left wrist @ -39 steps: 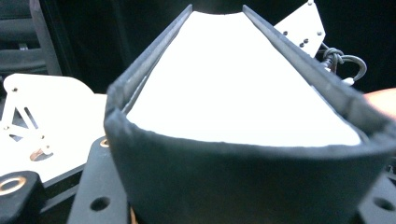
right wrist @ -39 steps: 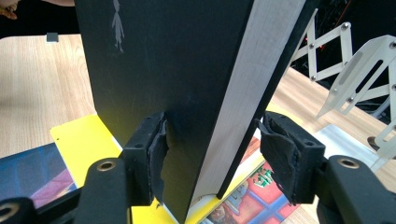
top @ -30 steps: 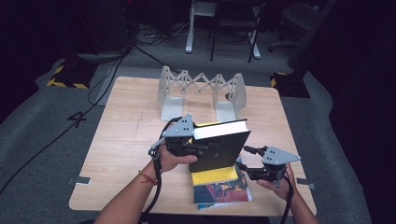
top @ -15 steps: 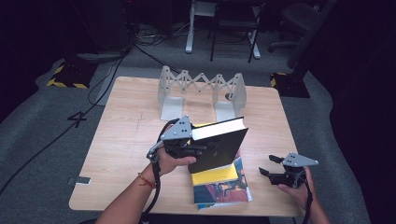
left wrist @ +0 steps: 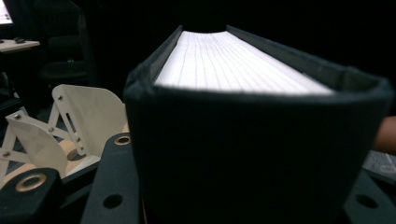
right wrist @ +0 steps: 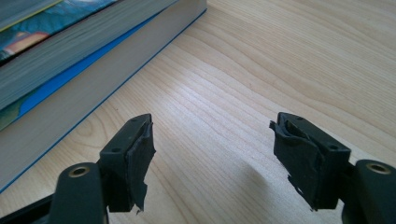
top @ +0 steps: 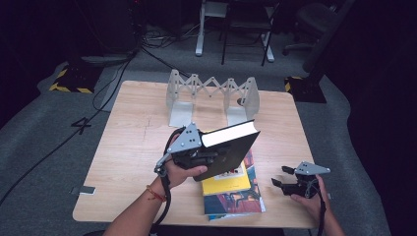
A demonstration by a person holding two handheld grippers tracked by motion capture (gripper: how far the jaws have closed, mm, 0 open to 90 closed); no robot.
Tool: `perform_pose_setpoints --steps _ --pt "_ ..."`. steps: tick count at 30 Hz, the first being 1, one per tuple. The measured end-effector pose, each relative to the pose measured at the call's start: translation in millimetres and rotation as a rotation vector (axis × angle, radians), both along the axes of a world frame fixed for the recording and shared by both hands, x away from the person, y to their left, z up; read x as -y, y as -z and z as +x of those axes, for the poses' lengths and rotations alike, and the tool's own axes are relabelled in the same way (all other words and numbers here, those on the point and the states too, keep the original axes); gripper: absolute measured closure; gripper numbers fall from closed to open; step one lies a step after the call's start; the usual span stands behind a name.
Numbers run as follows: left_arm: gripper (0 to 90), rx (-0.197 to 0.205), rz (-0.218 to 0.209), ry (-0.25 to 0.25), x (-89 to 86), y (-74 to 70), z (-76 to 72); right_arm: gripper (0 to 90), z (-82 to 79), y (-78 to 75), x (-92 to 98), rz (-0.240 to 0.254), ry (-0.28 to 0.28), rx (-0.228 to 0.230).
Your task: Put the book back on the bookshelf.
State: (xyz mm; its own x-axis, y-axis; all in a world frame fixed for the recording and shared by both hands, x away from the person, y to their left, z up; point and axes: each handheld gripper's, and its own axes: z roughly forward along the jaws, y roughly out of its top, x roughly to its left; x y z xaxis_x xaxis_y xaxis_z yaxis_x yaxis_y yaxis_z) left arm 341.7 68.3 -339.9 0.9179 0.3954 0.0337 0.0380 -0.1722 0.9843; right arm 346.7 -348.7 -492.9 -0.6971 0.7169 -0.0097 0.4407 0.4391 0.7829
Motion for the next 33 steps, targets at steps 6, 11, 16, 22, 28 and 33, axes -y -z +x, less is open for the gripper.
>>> perform_pose_setpoints --steps 6,11,16,22,28,33 --pt "53.2 0.009 0.006 -0.054 -15.4 -3.8 -0.1 28.0 2.1 5.5 -0.9 -0.009 0.009 -0.011" --pt "53.2 0.004 0.002 -0.099 -32.5 -6.6 1.8 28.1 3.2 9.7 -2.2 -0.030 0.010 -0.024" --pt "53.2 0.009 0.024 -0.151 -47.9 -7.8 4.5 28.4 3.5 10.5 -3.8 -0.036 0.010 -0.028" --pt "53.2 0.011 0.021 -0.211 -66.5 -8.8 9.0 28.5 3.4 11.0 -4.0 -0.035 0.010 -0.030" --pt "53.2 0.005 0.006 -0.285 -88.3 -11.3 16.1 28.4 4.0 11.5 -3.8 -0.034 0.013 -0.033" --pt "53.2 0.004 0.011 -0.355 -103.2 -9.9 21.7 28.4 4.2 11.5 -3.9 -0.035 0.013 -0.035"
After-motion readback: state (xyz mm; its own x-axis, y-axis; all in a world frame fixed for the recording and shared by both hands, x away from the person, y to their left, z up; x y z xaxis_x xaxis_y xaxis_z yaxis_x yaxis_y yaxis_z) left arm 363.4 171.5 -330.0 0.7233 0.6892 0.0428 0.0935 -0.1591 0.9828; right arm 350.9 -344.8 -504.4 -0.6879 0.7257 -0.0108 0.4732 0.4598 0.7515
